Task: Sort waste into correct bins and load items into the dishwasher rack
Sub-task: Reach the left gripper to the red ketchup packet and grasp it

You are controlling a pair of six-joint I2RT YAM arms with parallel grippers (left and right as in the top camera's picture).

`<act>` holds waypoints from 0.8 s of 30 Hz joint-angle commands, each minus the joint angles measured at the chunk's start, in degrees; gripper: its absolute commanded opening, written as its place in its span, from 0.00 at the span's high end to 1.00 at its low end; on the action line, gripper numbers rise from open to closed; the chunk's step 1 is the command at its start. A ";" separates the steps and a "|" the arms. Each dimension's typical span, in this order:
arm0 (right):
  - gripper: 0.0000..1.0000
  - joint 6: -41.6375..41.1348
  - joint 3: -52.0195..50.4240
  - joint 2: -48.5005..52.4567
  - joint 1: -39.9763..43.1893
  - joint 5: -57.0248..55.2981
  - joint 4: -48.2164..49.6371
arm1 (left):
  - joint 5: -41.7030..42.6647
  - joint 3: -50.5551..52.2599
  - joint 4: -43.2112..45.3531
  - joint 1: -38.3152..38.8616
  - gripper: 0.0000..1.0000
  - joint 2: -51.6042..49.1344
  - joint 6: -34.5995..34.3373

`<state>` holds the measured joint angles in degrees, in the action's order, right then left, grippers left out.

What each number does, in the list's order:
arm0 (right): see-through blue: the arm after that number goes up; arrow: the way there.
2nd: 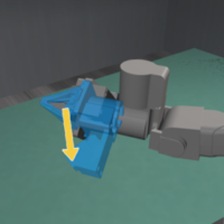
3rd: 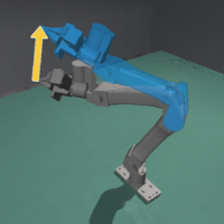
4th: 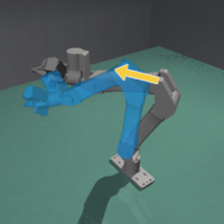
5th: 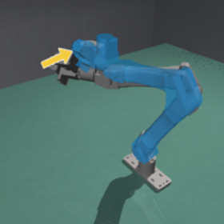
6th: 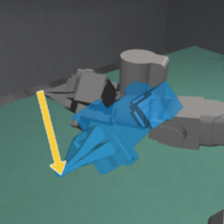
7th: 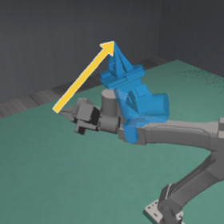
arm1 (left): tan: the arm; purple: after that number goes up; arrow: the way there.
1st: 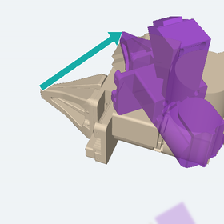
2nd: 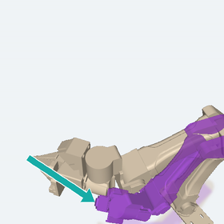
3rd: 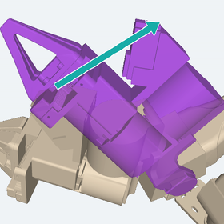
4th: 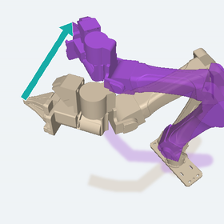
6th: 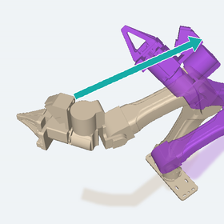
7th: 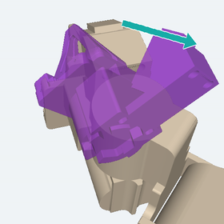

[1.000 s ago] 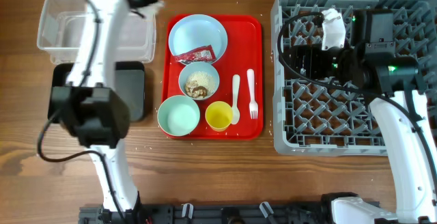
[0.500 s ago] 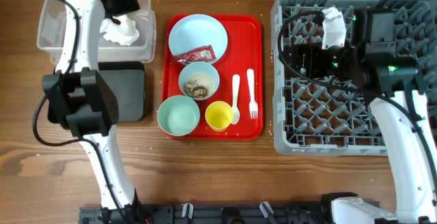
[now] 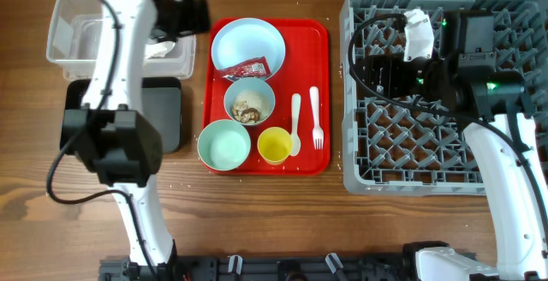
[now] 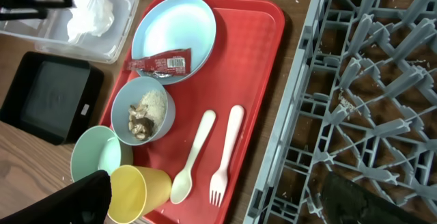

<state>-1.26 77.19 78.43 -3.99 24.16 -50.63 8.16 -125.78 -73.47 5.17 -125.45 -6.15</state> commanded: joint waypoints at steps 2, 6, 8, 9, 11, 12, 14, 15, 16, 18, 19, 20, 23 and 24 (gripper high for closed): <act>0.00 -0.39 1.11 0.11 -0.20 -0.42 0.28 | 1.40 5.35 2.86 5.01 0.03 -0.92 12.41; 0.00 -0.39 1.11 0.11 -0.20 -0.42 0.22 | 1.18 10.21 8.81 7.37 0.04 -1.03 16.33; 0.00 -0.39 1.11 0.11 -0.20 -0.42 0.20 | 1.18 12.44 12.24 7.87 0.04 -1.05 16.55; 0.00 -0.39 1.11 0.11 -0.20 -0.42 0.13 | 1.20 13.60 13.84 7.98 0.03 -1.05 17.09; 0.00 -0.39 1.11 0.11 -0.20 -0.44 0.00 | 1.25 16.02 16.04 8.15 0.03 -1.07 19.71; 0.00 -0.39 1.11 0.11 -0.20 -0.44 0.00 | 1.22 16.85 16.33 8.24 0.03 -1.07 20.96; 0.00 -0.37 1.11 0.11 -0.20 -0.44 0.00 | 1.22 17.77 16.59 8.41 0.04 -1.07 22.60; 0.00 -0.39 1.11 0.11 -0.20 -0.44 0.00 | 1.20 18.53 17.25 8.50 0.04 -1.07 23.85; 0.00 -0.39 1.11 0.11 -0.20 -0.44 0.00 | 1.20 18.99 17.73 8.50 0.04 -1.07 24.39; 0.00 -0.39 1.11 0.11 -0.20 -0.44 0.00 | 1.11 20.24 19.39 8.50 0.03 -1.09 25.51; 0.00 -0.39 1.11 0.11 -0.20 -0.42 0.00 | 0.96 21.16 20.98 8.50 0.02 -1.11 25.53; 0.00 -0.42 1.11 0.11 -0.20 -0.44 0.00 | 0.96 21.79 22.29 8.50 0.02 -1.11 25.53; 0.00 -0.39 1.11 0.11 -0.20 -0.44 0.00 | 0.98 22.84 25.62 8.50 0.02 -1.18 25.51; 0.00 -0.37 1.11 0.11 -0.20 -0.44 -0.02 | 0.98 22.84 26.34 8.50 0.02 -1.33 25.49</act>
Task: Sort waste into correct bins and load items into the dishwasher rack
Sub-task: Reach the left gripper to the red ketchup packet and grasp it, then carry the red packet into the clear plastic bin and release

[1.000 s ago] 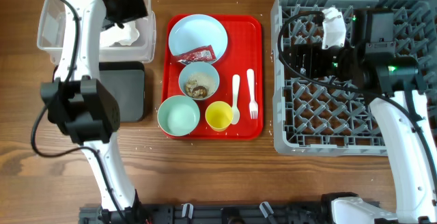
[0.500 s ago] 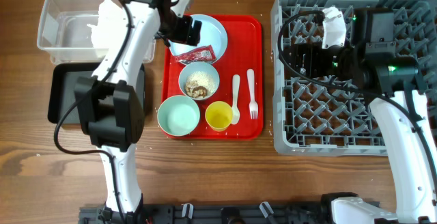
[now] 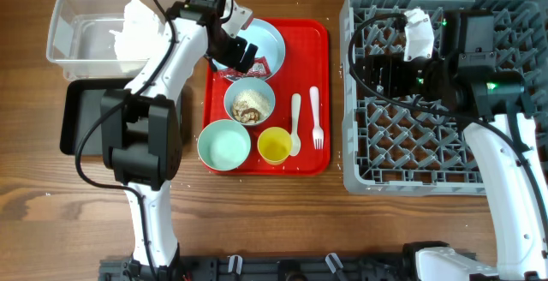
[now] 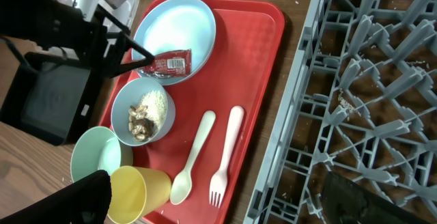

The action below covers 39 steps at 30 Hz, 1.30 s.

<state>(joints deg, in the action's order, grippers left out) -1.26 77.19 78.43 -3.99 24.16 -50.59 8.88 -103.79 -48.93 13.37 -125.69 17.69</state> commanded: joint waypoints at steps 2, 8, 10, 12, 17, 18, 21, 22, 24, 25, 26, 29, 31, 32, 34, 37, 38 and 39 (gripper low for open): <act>0.00 -0.39 1.11 0.11 -0.20 -0.42 -0.11 | 0.26 0.85 3.45 0.31 0.03 -1.31 1.64; 0.00 -0.39 1.11 0.11 -0.20 -0.44 -0.13 | 0.31 0.85 4.61 0.31 0.03 -3.80 1.64; 0.00 -0.39 1.11 0.11 -0.20 -0.44 -0.28 | 0.31 0.87 3.54 0.31 0.04 -4.68 1.66; 0.00 -0.37 1.11 0.11 -0.20 -0.44 -0.70 | 0.31 1.16 3.34 0.31 0.04 -4.87 1.66; 0.00 -0.39 1.11 0.11 -0.20 -0.44 -0.98 | 0.26 1.73 3.76 0.31 0.04 -5.09 1.68; 0.00 -0.42 1.11 0.11 -0.20 -0.44 -1.11 | 0.26 1.79 3.78 0.31 0.04 -5.25 1.70; 0.00 -0.37 1.11 0.11 -0.20 -0.44 -1.29 | 0.26 1.81 3.76 0.31 0.09 -5.90 2.78; 0.00 -0.37 1.11 0.11 -0.20 -0.44 -1.29 | 0.28 1.81 3.78 0.31 0.10 -6.16 2.78; 0.00 -0.37 1.11 0.13 -0.20 -0.44 -1.29 | 0.28 1.81 3.74 0.31 0.11 -6.73 2.95; 0.00 -0.37 1.11 0.11 -0.20 -0.44 -1.29 | 0.26 1.81 3.74 0.31 0.11 -7.10 2.95; 0.00 -0.39 1.11 0.13 -0.20 -0.44 -1.31 | 0.26 1.81 3.74 0.31 0.11 -7.58 2.95; 0.00 -0.39 1.11 0.11 -0.20 -0.44 -1.38 | 0.26 1.81 3.74 0.31 0.12 -8.70 3.15; 0.00 -0.39 1.11 0.13 -0.20 -0.44 -1.36 | 0.26 1.81 3.98 0.31 0.17 -8.92 3.15; 0.00 -0.39 1.11 0.11 -0.20 -0.44 -1.33 | 0.26 1.81 4.44 0.31 0.21 -8.92 3.13; 0.00 -0.39 1.11 0.13 -0.20 -0.44 -1.33 | 0.26 1.81 5.33 0.31 0.36 -8.92 3.10; 0.00 -0.39 1.11 0.13 -0.20 -0.44 -1.36 | 0.28 1.79 6.38 0.31 0.72 -8.90 3.08; 0.00 -0.39 1.11 0.11 -0.20 -0.44 -1.36 | 0.28 1.79 6.58 0.31 0.82 -8.90 3.06; 0.00 -0.39 1.11 0.11 -0.20 -0.44 -1.36 | 0.28 1.79 6.75 0.31 0.91 -8.90 2.86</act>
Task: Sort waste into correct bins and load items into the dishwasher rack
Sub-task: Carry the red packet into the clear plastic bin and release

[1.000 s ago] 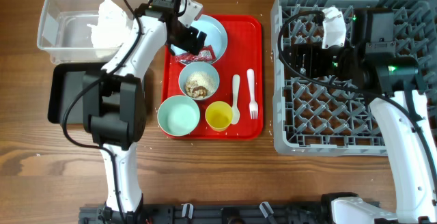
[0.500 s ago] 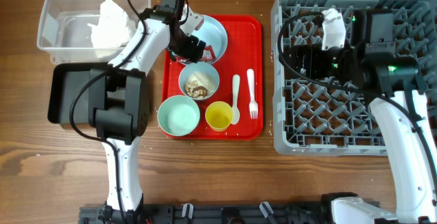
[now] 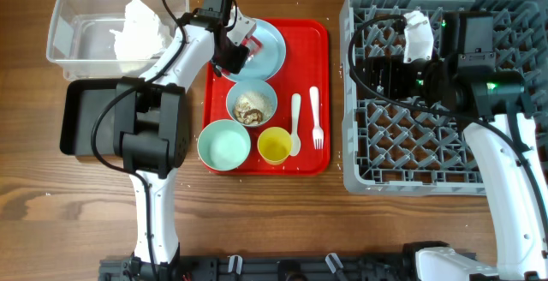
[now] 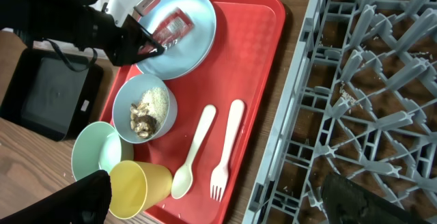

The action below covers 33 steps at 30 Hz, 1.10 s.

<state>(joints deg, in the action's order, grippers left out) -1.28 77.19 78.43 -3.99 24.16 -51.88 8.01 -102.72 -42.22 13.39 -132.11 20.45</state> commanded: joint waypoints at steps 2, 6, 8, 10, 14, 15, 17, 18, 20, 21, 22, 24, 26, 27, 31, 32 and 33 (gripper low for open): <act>0.00 -0.39 1.11 0.11 -0.20 -0.44 -0.04 | 1.16 0.55 0.09 0.28 0.96 -2.14 -0.59; 0.00 -0.35 1.11 0.13 -0.20 -0.44 -0.02 | 1.16 -1.46 -0.26 0.22 0.96 0.57 -7.37; 0.00 -0.35 1.11 0.11 -0.20 -0.44 -0.02 | 1.14 -3.26 -1.05 0.22 0.96 2.91 -10.73; 0.00 -0.35 1.11 0.11 -0.20 -0.44 -0.02 | 1.14 -5.07 -1.95 0.15 0.96 5.68 -13.55; 0.00 -0.33 1.11 0.11 -0.20 -0.44 -0.02 | 0.85 -6.19 -2.32 -1.42 0.96 12.81 -18.80; 0.00 -0.37 1.11 0.11 -0.20 -0.44 -0.02 | 0.46 -6.19 -2.40 -1.90 0.96 13.70 -19.52; 0.00 -0.35 1.11 0.11 -0.20 -0.44 0.00 | -1.64 -6.19 -2.75 -3.26 0.96 15.19 -21.24; 0.00 -0.35 1.11 0.11 -0.20 -0.44 0.00 | -3.32 -6.19 -2.95 -4.33 0.96 15.56 -21.40; 0.00 -0.35 1.11 0.11 -0.20 -0.44 0.04 | -5.25 -6.14 -2.99 -6.23 0.96 15.43 -21.38; 0.00 -0.35 1.11 0.13 -0.17 -0.44 0.09 | -5.31 -6.14 -2.99 -7.54 0.96 14.99 -21.38; 0.00 -0.35 1.11 0.11 -0.20 -0.44 0.17 | -5.33 -5.92 -2.91 -8.79 0.96 14.43 -21.35; 0.00 -0.39 1.11 0.11 -0.20 -0.42 0.42 | -5.33 -5.77 -2.67 -11.13 0.96 13.16 -21.35; 0.00 -0.39 1.11 0.11 -0.20 -0.42 0.46 | -5.31 -5.66 -2.27 -13.03 0.96 11.69 -21.38; 0.00 -0.37 1.11 0.11 -0.20 -0.42 0.46 | -5.31 -5.66 -2.12 -13.88 0.94 10.86 -21.38; 0.00 -0.37 1.11 0.11 -0.20 -0.44 0.44 | -5.22 -5.66 -2.08 -16.31 0.41 8.41 -21.35; 0.00 -0.39 1.11 0.13 -0.20 -0.44 0.42 | -5.07 -5.66 -1.95 -16.55 0.31 8.39 -21.35; 0.00 -0.37 1.11 0.13 -0.20 -0.44 0.42 | -5.07 -5.66 -1.77 -16.65 0.23 8.39 -21.35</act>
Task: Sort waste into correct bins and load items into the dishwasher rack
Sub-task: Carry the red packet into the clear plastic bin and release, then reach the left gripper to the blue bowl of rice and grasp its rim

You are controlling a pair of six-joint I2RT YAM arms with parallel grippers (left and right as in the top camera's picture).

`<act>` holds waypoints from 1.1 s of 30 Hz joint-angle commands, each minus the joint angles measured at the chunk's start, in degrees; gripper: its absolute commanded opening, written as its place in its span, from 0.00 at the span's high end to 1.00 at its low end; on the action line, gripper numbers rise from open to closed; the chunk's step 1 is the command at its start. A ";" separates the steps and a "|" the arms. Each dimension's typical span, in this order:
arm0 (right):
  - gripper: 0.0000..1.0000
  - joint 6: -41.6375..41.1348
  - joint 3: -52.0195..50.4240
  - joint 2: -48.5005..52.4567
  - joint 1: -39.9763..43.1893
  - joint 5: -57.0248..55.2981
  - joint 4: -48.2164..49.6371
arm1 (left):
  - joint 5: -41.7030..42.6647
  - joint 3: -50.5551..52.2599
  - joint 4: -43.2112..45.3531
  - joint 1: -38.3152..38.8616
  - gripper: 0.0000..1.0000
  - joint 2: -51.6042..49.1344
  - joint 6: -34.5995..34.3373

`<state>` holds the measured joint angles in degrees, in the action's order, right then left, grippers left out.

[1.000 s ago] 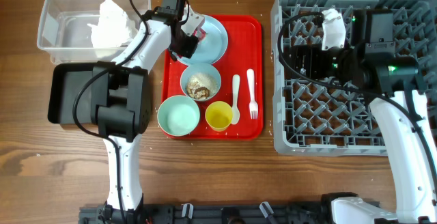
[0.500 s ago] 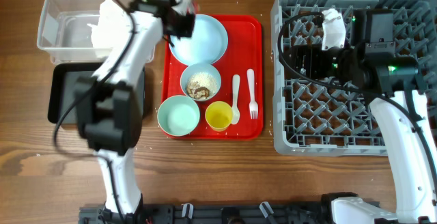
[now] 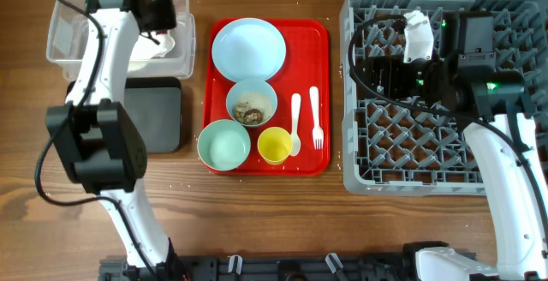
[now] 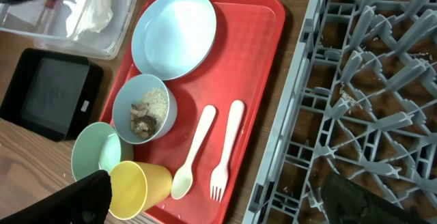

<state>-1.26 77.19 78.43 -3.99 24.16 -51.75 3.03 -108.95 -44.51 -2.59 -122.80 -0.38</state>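
My left gripper (image 3: 159, 12) hangs over the clear bin (image 3: 64, 34), shut on a small red sauce packet above the white tissue (image 4: 92, 12). On the red tray (image 3: 301, 41) lie an empty blue plate (image 3: 248, 48), a bowl of food scraps (image 3: 250, 104), a green bowl (image 3: 223, 145), a yellow cup (image 3: 275, 146), a spoon (image 3: 295, 122) and a fork (image 3: 315, 120). My right gripper (image 4: 222, 200) stands wide open and empty, over the left edge of the grey dishwasher rack (image 3: 428, 144).
A black bin (image 3: 158, 118) sits just in front of the clear bin, left of the tray. The rack fills the right side of the wooden table. A strip of bare wood separates tray and rack.
My left gripper has moved from the blue plate to above the clear bin, taking the red packet with it. The plate is now empty. The right arm has not moved.
At first my left gripper was at the clear bin, with the packet on the blue plate. It then stood at the plate beside the packet, then shut on it there. Now the packet is held over the clear bin. The right arm stayed still.
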 commanded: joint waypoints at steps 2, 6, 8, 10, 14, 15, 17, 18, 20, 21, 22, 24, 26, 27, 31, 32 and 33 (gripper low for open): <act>0.00 -0.39 1.11 0.11 -0.20 -0.42 0.28 | -0.09 0.48 1.03 -0.68 0.14 -0.17 -0.50; 0.00 -0.39 1.11 0.11 -0.20 -0.44 0.26 | 2.32 0.48 0.39 -0.46 0.10 2.91 -0.52; 0.00 -0.39 1.11 0.11 -0.20 -0.44 0.26 | 5.31 0.48 -0.85 0.00 0.11 5.01 -0.52; 0.00 -0.39 1.11 0.11 -0.20 -0.44 0.26 | 8.28 0.48 -2.93 0.87 0.12 7.10 -0.50; 0.00 -0.35 1.11 0.11 -0.20 -0.44 0.31 | 11.50 0.48 -9.64 4.24 0.18 10.80 -0.55; 0.00 -0.37 1.11 0.11 -0.17 -0.44 0.31 | 12.02 0.48 -11.69 5.66 0.20 11.23 -0.55; 0.00 -0.35 1.11 0.11 -0.20 -0.44 0.33 | 11.98 0.50 -14.62 8.00 0.22 11.28 -0.55; 0.00 -0.37 1.11 0.11 -0.20 -0.44 0.33 | 12.00 0.50 -16.35 9.38 0.23 11.26 -0.59; 0.00 -0.39 1.11 0.11 -0.20 -0.44 0.31 | 11.98 0.81 -19.06 11.93 0.23 11.06 -2.10; 0.00 -0.39 1.11 0.11 -0.20 -0.42 0.28 | 11.98 1.14 -20.11 13.31 0.23 11.02 -3.96; 0.00 -0.39 1.11 0.11 -0.17 -0.44 0.28 | 11.96 1.27 -20.92 14.36 0.23 10.86 -5.31; 0.01 -0.46 1.11 0.11 -0.17 -0.44 0.31 | 11.96 1.29 -22.03 16.35 0.24 10.43 -7.21; 0.01 -0.74 1.14 -0.07 0.11 -0.48 0.55 | 11.91 1.38 -22.53 18.40 0.24 9.88 -9.18; 0.01 -2.01 1.14 -0.22 0.52 -1.03 0.72 | 11.96 1.38 -22.62 19.12 0.25 9.73 -9.46; 0.01 -8.87 1.14 -1.81 4.04 -5.95 0.24 | 11.93 1.40 -22.53 21.07 0.28 9.55 -9.57; 0.01 -9.70 1.14 -2.49 5.29 -6.49 -0.13 | 11.91 1.40 -22.38 21.46 0.28 9.55 -9.79; 0.01 -9.68 1.14 -3.34 6.82 -6.43 -0.57 | 11.91 1.40 -22.36 21.68 0.29 9.55 -10.45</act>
<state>-6.55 77.19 78.19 -0.73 21.15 -51.64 14.11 -108.16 -66.92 18.17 -112.36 -8.51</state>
